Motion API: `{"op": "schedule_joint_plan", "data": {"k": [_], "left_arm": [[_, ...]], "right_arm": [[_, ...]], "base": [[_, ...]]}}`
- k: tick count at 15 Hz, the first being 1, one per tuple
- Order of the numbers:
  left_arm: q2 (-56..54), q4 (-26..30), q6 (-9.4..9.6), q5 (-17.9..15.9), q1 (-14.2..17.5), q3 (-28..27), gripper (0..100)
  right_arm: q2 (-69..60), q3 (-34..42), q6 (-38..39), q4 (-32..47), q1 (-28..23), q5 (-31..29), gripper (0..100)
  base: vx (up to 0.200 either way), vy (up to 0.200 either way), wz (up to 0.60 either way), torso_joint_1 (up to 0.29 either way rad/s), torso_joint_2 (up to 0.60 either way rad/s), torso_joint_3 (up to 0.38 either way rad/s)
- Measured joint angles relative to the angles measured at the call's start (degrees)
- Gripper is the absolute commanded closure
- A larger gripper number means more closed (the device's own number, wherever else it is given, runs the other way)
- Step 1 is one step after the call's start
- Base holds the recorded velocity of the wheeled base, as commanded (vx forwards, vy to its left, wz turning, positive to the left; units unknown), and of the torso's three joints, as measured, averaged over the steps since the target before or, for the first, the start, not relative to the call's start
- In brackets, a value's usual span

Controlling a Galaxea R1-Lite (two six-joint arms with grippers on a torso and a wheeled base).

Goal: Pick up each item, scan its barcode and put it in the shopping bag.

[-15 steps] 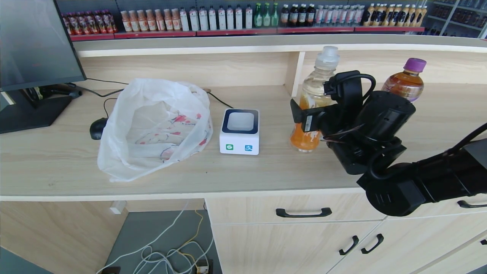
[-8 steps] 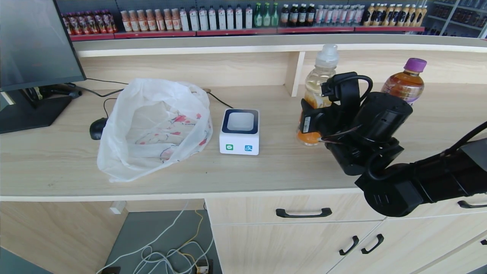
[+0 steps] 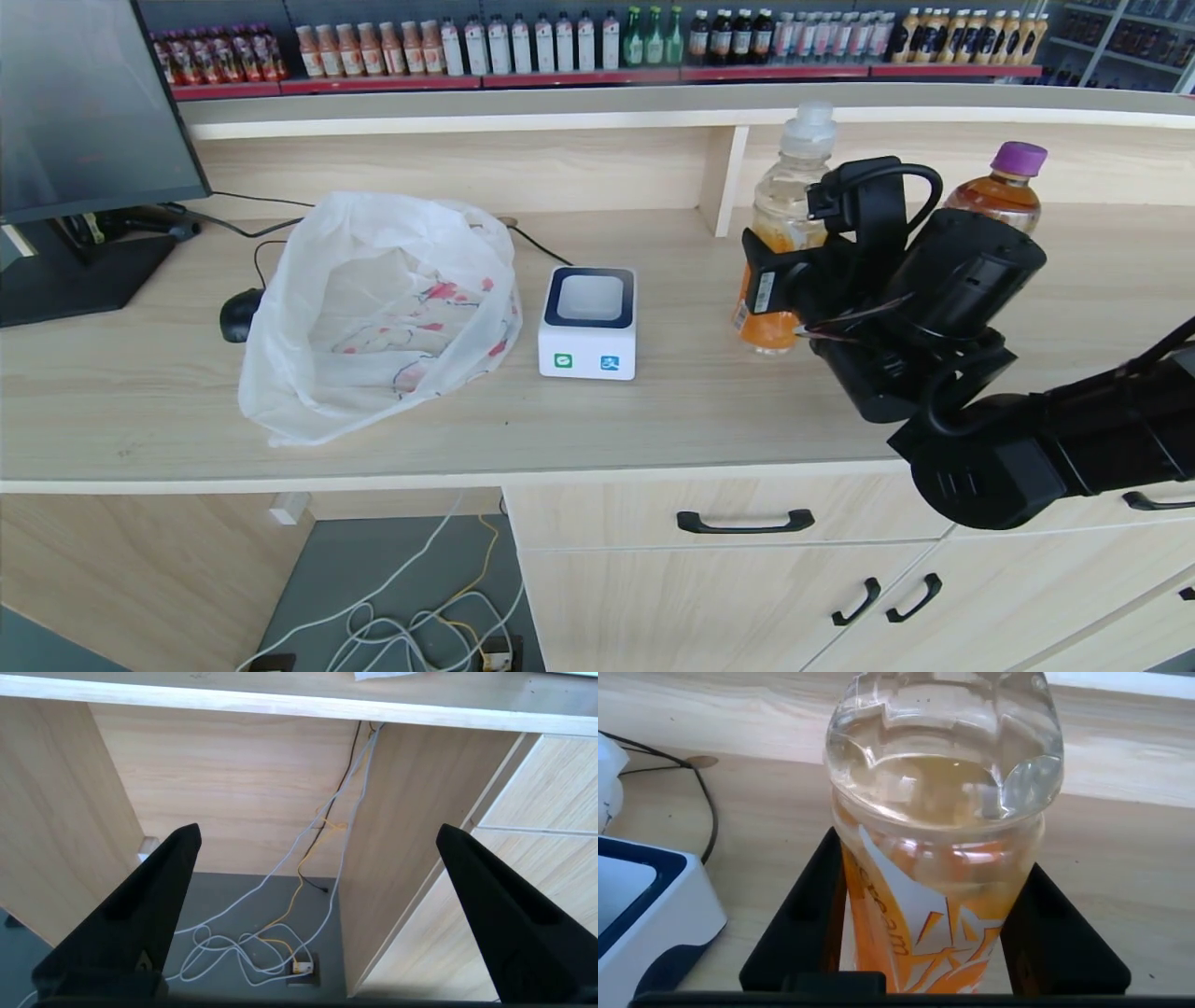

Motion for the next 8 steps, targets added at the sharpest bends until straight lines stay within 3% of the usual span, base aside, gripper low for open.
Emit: {"op": "schedule_joint_plan", "data": {"k": [8], "left_arm": [[0.00, 0.00, -0.02, -0.05, 0.00, 0.00, 0]], "right_arm": [[-3.28, 0.99, 0.22, -0.16, 0.13, 0.06, 100]], "base": [[0.000, 0.000, 0.00, 0.000, 0.00, 0.000]]}}
